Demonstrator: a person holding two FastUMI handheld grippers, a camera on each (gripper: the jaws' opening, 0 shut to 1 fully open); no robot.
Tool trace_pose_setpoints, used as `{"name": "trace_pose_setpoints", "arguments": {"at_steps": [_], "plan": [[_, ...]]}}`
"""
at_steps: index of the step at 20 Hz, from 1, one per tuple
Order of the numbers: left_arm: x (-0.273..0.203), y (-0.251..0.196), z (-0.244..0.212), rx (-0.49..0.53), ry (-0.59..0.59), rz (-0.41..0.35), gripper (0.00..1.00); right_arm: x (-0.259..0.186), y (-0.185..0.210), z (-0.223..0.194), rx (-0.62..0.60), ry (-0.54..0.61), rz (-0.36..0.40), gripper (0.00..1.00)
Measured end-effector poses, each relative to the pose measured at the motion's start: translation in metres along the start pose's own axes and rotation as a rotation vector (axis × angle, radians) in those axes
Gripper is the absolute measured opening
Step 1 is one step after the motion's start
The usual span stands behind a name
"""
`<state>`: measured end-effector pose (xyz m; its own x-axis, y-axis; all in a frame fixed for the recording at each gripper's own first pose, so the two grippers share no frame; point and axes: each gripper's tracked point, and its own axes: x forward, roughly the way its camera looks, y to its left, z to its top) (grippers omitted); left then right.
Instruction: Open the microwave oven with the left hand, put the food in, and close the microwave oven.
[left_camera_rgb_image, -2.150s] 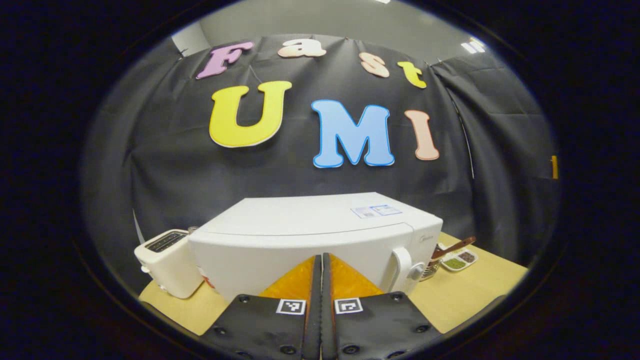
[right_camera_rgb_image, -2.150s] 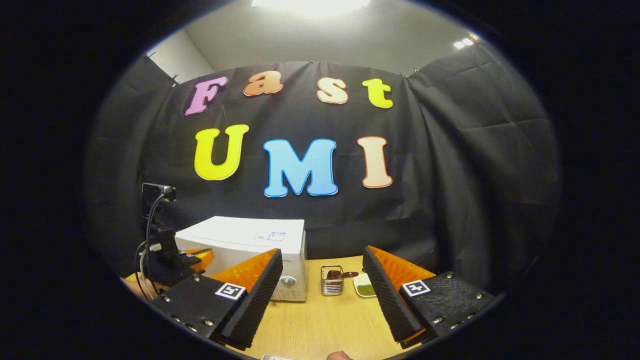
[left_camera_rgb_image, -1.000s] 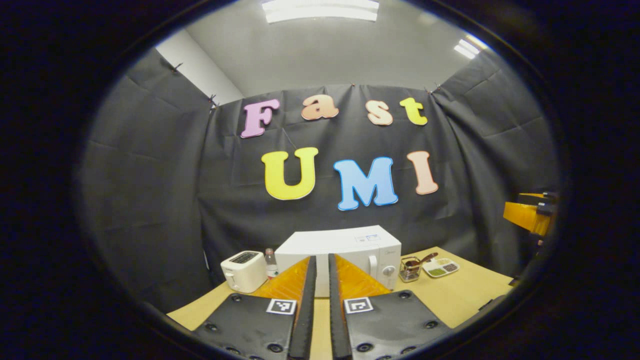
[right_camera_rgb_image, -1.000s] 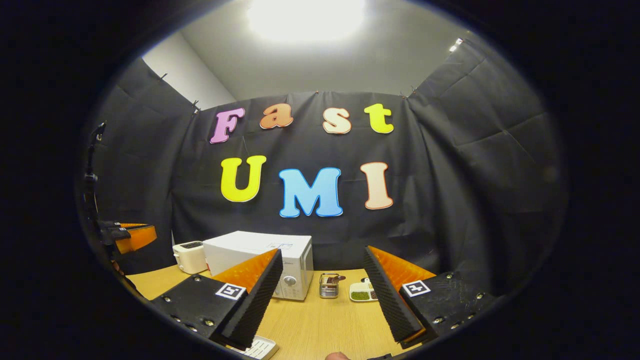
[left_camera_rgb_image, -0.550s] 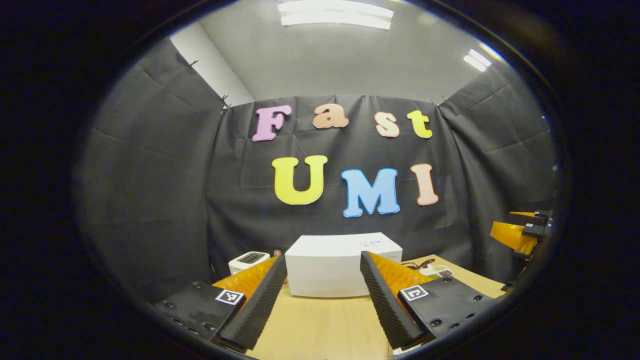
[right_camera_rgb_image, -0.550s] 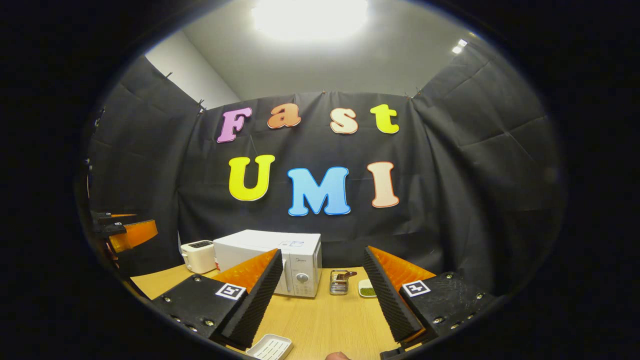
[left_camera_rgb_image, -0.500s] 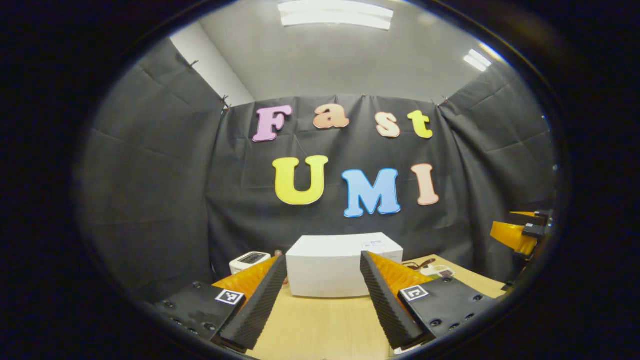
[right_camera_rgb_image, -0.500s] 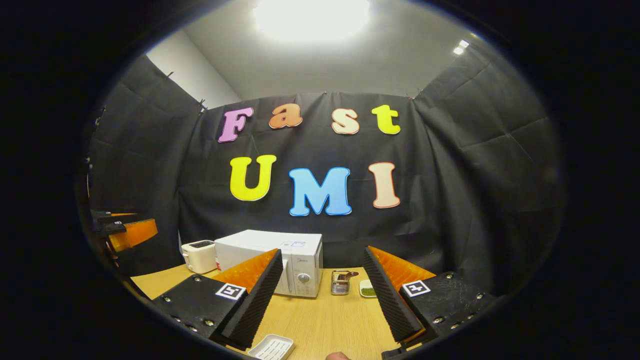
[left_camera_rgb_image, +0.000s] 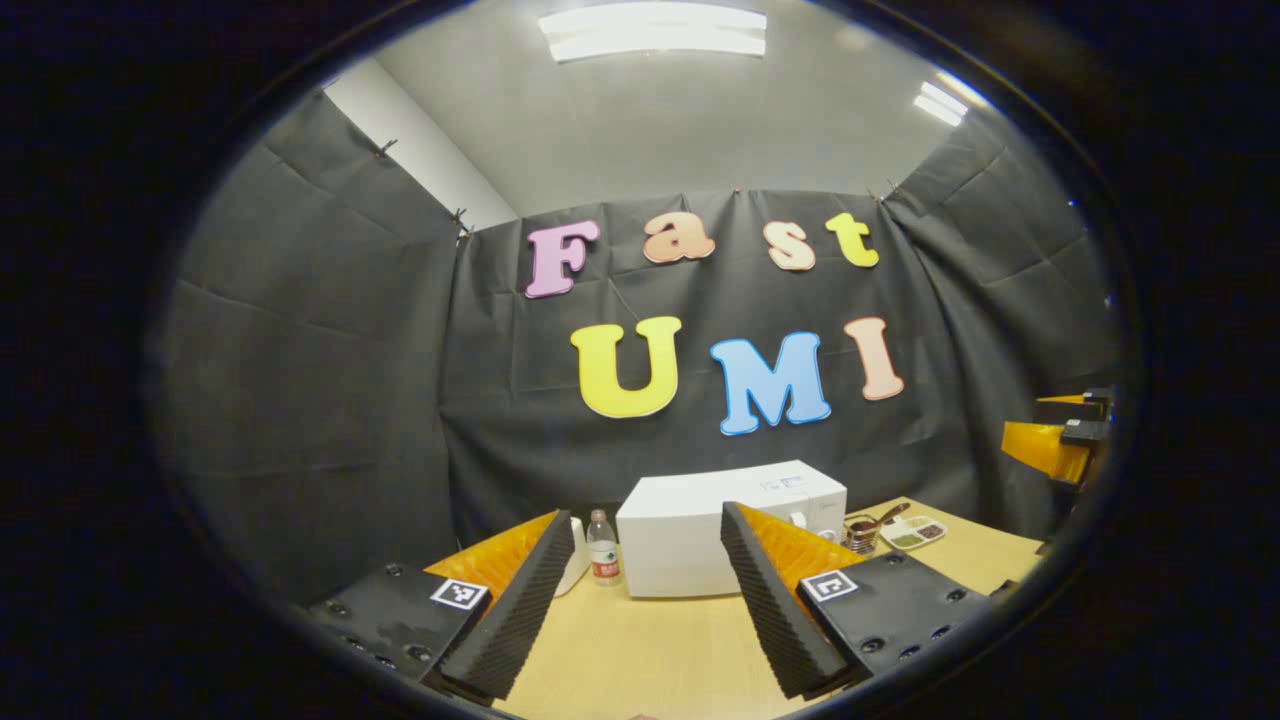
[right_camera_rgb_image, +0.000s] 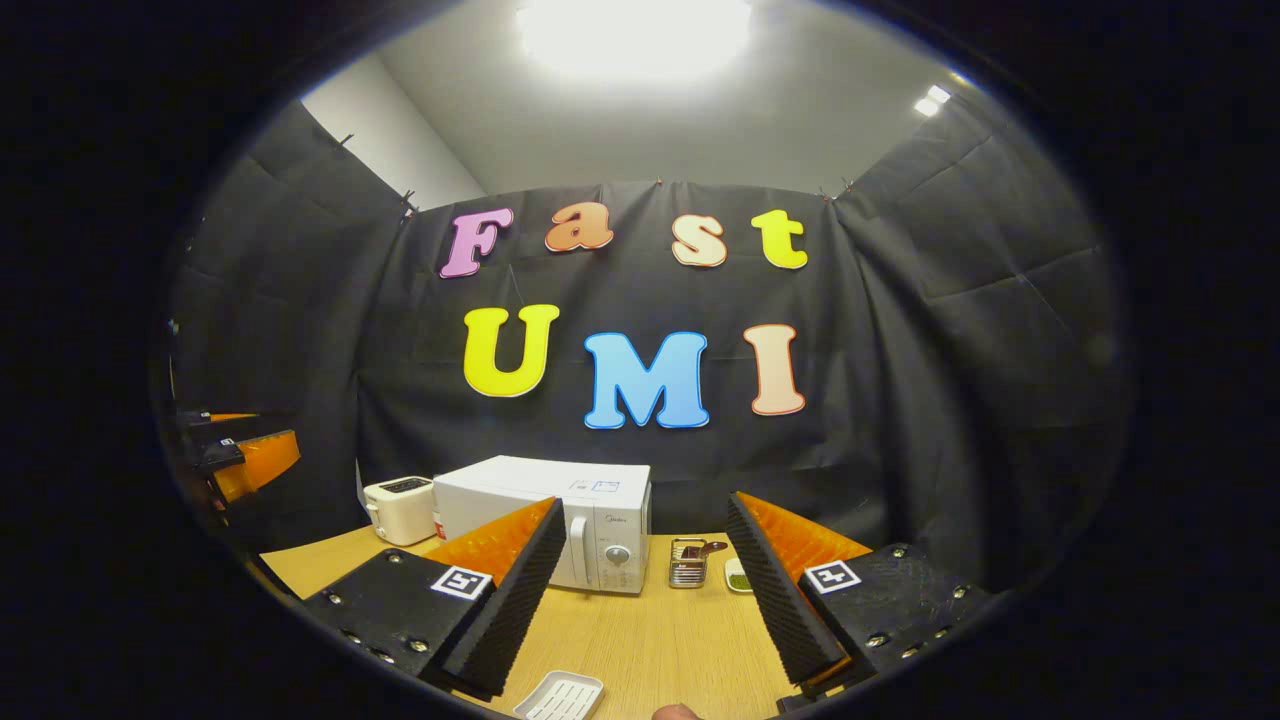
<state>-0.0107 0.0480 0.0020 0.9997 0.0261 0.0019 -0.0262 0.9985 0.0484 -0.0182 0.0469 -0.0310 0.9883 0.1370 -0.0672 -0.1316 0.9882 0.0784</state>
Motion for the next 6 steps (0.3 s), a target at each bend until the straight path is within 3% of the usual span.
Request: {"name": "trace_pose_setpoints", "arguments": {"at_steps": [6], "plan": [[0.0009,0.0047,0.0001,-0.031,-0.006,-0.005,1.0,-0.0033,0.0042,0.0075,0.021,-0.023,-0.013,0.98]]}}
